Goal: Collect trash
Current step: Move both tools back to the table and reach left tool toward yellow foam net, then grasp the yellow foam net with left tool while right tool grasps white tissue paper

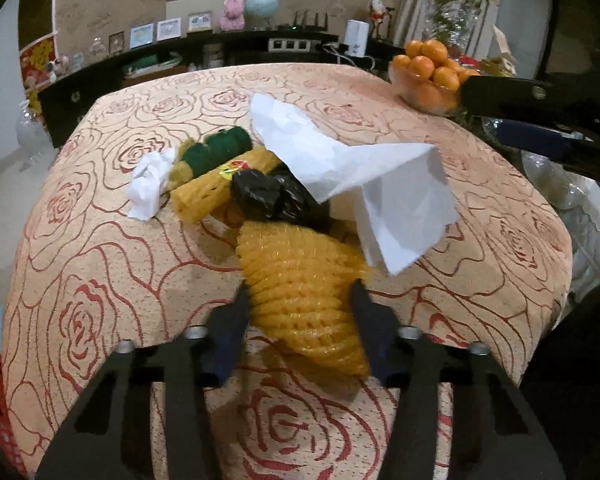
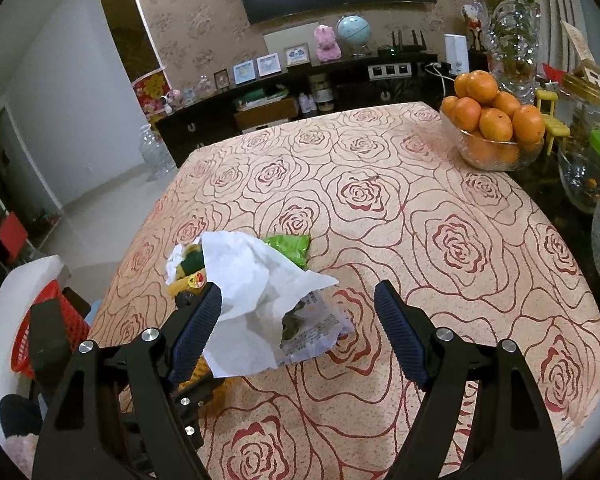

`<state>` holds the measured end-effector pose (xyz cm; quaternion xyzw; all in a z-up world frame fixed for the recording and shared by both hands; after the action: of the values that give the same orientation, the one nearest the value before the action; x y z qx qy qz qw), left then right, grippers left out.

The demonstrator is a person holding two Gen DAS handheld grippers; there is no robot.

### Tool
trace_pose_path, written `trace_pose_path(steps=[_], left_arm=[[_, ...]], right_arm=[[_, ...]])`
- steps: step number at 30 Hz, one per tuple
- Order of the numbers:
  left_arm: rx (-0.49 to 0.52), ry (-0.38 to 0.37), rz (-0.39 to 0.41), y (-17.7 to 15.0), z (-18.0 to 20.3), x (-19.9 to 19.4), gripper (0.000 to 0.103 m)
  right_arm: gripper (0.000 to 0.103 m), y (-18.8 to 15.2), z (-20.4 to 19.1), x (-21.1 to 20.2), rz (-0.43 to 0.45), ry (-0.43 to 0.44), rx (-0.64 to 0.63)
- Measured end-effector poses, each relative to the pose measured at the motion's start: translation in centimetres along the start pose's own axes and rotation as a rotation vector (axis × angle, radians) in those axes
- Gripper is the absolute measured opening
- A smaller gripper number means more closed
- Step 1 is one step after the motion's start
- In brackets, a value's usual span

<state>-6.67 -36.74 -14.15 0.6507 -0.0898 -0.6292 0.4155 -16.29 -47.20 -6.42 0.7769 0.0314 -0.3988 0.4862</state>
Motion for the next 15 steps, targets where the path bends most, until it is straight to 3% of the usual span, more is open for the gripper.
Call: trace_pose_path(steps=[5, 15], left_arm=[[0.019, 0.004, 0.013, -0.3, 0.3, -0.5, 0.028], [-0.043, 0.078, 0.083, 0.0, -3.0, -5.1, 0.027]], right_arm=[[0.076, 0.0, -0.4, 0.2, 0.004, 0.010, -0.014], [0.076, 0.0, -2.5, 1.3, 0.005, 0.094, -0.077]])
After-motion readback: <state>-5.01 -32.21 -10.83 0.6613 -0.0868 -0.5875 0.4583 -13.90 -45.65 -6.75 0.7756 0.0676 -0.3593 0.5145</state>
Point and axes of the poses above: each gripper's, at about its wrist camera, not at the fingertips, and x roughly the way its jaws point, z to its right, y to its top, the point moved 4 cm from there along x, roughly the way its jaws point, and after that the axes turned 4 degrees about -x, right-handed, at the moved point
